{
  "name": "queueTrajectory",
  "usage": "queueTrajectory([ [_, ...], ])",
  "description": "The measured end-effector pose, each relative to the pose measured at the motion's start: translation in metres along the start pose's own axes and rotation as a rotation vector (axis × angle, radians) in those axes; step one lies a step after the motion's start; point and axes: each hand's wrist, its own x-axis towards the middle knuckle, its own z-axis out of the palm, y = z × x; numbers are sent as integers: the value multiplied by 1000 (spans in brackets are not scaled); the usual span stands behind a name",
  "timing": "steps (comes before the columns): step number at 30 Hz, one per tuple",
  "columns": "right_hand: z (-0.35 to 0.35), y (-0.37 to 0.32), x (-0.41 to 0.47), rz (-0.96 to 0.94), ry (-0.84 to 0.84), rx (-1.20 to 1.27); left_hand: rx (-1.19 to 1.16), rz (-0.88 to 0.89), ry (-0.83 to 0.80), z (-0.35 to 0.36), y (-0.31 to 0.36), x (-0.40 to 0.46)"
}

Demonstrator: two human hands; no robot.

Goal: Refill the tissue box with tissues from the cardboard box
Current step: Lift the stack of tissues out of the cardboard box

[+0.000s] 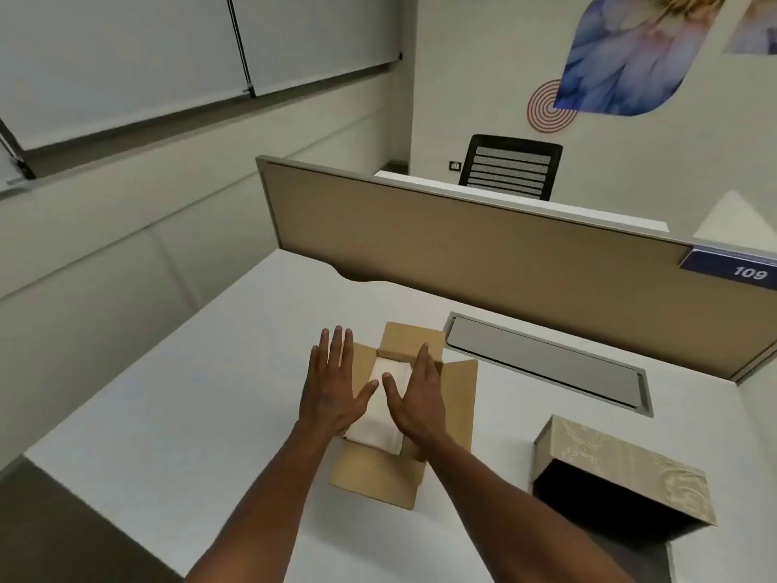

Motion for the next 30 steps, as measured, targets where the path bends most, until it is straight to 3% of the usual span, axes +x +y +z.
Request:
queueTrajectory([
  [7, 26, 9, 7, 173, -38, 189, -143, -136, -174, 41, -5, -18],
  [18, 50, 23, 26, 861, -83, 654, -224, -200, -290, 74, -7, -24],
  [30, 55, 28, 31, 963, -97, 780, -283, -189, -428, 82, -8, -17],
])
